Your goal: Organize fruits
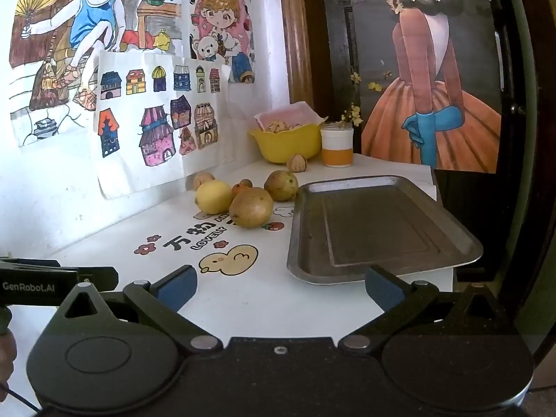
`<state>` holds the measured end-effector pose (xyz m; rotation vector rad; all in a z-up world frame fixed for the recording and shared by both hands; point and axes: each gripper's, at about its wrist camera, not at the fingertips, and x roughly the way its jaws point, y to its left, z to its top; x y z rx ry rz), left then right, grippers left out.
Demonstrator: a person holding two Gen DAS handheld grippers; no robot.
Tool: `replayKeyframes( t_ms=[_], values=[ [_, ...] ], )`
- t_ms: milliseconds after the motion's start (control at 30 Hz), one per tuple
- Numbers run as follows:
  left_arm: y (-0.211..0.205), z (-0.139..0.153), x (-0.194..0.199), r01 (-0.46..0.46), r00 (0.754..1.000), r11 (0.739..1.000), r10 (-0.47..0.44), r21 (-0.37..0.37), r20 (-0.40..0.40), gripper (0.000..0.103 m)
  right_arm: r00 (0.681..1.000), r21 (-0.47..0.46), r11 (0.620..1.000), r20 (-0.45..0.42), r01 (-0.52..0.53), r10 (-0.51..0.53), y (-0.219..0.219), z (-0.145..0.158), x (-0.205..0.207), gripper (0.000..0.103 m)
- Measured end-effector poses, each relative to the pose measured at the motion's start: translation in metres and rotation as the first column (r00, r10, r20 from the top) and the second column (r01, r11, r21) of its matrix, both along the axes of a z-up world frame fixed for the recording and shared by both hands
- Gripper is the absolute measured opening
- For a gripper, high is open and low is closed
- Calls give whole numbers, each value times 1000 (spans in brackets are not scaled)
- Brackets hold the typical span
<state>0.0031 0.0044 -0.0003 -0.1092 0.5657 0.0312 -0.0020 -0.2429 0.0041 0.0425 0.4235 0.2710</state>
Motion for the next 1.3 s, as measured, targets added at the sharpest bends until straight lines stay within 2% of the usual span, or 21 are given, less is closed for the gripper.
replayKeyframes(
  t_ms=[1300],
  values=[
    [-3,-3,0,-7,1000,1000,7,11,-17,102,1000,-6,1000,-9,-6,6,1,-2,3,103]
  ],
)
